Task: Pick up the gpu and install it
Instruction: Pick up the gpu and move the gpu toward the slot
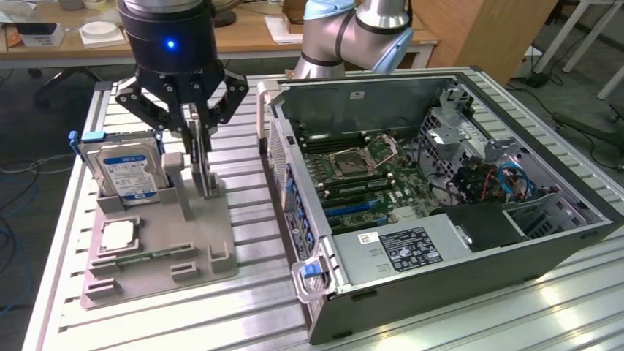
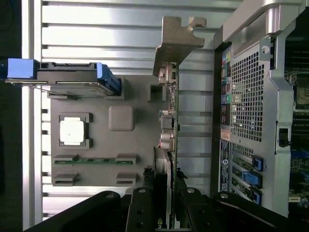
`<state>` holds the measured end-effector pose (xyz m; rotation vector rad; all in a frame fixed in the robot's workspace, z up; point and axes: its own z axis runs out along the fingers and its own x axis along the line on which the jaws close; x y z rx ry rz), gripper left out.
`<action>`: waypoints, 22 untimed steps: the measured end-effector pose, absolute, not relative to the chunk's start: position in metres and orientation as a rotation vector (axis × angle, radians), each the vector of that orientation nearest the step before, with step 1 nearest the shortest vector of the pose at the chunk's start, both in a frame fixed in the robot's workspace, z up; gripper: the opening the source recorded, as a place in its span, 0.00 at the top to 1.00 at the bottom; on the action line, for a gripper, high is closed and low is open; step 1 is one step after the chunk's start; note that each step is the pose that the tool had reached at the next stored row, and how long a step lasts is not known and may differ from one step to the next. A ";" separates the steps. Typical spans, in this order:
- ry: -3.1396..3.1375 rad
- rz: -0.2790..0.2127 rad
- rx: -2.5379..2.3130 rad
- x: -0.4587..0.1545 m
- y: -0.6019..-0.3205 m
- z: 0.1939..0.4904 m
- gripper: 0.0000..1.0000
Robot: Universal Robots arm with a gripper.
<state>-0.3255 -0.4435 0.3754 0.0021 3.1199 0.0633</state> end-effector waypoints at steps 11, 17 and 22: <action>3.120 0.043 0.000 -0.325 -0.444 0.387 0.73; 3.120 0.043 -0.001 -0.325 -0.444 0.395 0.73; 3.120 0.043 -0.002 -0.325 -0.444 0.402 0.73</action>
